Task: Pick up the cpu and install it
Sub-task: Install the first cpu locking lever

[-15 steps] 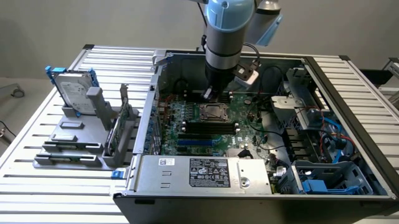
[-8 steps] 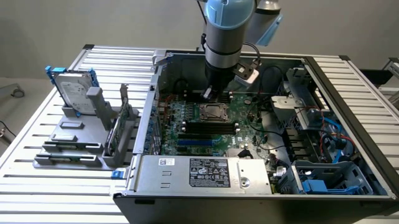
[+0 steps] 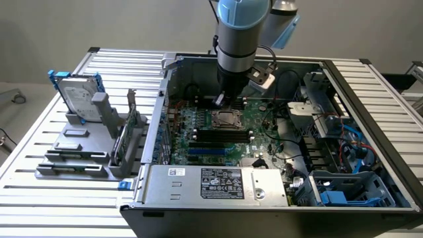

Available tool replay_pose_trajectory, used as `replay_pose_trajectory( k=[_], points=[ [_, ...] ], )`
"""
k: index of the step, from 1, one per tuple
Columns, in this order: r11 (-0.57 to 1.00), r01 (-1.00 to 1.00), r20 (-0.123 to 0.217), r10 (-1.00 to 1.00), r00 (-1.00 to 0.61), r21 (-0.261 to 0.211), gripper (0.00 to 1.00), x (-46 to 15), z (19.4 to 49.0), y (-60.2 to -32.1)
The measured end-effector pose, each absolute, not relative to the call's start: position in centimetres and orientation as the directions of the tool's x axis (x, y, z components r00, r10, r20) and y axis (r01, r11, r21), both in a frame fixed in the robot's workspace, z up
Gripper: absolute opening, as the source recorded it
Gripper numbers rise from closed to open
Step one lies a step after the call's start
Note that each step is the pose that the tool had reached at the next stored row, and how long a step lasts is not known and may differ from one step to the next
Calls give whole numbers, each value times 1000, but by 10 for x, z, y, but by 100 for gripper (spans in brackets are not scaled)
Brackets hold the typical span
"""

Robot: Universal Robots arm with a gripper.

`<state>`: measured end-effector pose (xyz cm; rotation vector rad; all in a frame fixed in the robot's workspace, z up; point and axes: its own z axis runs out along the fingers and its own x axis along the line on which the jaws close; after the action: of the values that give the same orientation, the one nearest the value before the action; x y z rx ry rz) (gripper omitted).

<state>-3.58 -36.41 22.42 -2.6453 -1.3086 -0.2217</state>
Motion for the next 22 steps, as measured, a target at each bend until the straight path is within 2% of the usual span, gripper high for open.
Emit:
replay_pose_trajectory(
  k=[11,22],
  points=[
    [-603,791,204,766,610,-101,11,-38,234,-374],
    [-603,790,200,766,611,-106,11,-50,244,-397]
  ],
)
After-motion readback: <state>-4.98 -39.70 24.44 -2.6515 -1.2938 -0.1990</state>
